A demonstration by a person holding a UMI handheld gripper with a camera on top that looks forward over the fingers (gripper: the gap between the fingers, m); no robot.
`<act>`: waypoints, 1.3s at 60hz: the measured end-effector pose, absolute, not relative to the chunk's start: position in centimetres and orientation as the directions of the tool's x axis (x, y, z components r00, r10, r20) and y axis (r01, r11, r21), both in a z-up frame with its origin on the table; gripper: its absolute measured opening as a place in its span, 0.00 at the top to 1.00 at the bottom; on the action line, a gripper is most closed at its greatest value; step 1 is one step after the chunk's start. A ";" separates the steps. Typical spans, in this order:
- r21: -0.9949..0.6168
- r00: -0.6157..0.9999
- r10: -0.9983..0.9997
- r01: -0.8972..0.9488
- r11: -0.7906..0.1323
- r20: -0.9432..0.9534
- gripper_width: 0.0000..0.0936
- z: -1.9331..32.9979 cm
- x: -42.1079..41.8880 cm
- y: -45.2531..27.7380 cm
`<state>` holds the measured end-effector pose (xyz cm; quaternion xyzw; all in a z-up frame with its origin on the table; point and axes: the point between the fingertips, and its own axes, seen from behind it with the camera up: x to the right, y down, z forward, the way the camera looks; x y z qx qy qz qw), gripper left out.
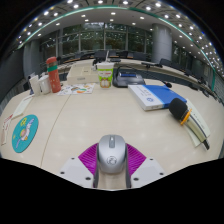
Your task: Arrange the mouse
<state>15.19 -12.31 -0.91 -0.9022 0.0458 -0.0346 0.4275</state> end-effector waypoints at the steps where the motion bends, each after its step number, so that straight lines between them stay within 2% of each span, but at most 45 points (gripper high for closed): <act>1: -0.777 0.993 -0.117 -0.053 -0.628 0.026 0.61 -0.7 15.2 -12.3; 8: -0.813 0.989 -0.145 -0.055 -0.580 0.037 0.61 3.7 14.2 -11.5; 15: -0.880 0.985 -0.172 -0.077 -0.469 0.005 0.61 11.8 10.5 -9.7; 21: -0.917 0.989 -0.149 -0.073 -0.392 -0.015 0.61 17.6 4.2 -8.4; 26: -0.926 0.995 -0.097 -0.064 -0.371 -0.030 0.61 19.7 -2.5 -7.2; 32: -0.911 0.999 -0.029 -0.054 -0.409 -0.046 0.61 18.2 -10.8 -6.0; 39: -0.867 0.998 0.020 -0.042 -0.497 -0.060 0.61 12.2 -18.3 -5.6; 49: -0.790 0.998 0.043 -0.006 -0.613 -0.041 0.60 2.6 -23.0 -5.8; 56: -0.759 0.998 0.040 -0.011 -0.651 -0.048 0.53 -1.0 -24.0 -6.3; 63: -0.759 0.999 0.045 0.020 -0.651 -0.012 0.42 -1.1 -23.9 -6.7; 69: -0.762 0.998 0.050 0.015 -0.647 -0.022 0.07 0.9 -24.1 -7.8; 71: -0.768 0.999 0.046 0.016 -0.640 -0.017 0.10 2.0 -24.0 -8.4; 78: -0.791 1.000 0.025 0.008 -0.612 -0.010 0.08 6.9 -23.9 -11.4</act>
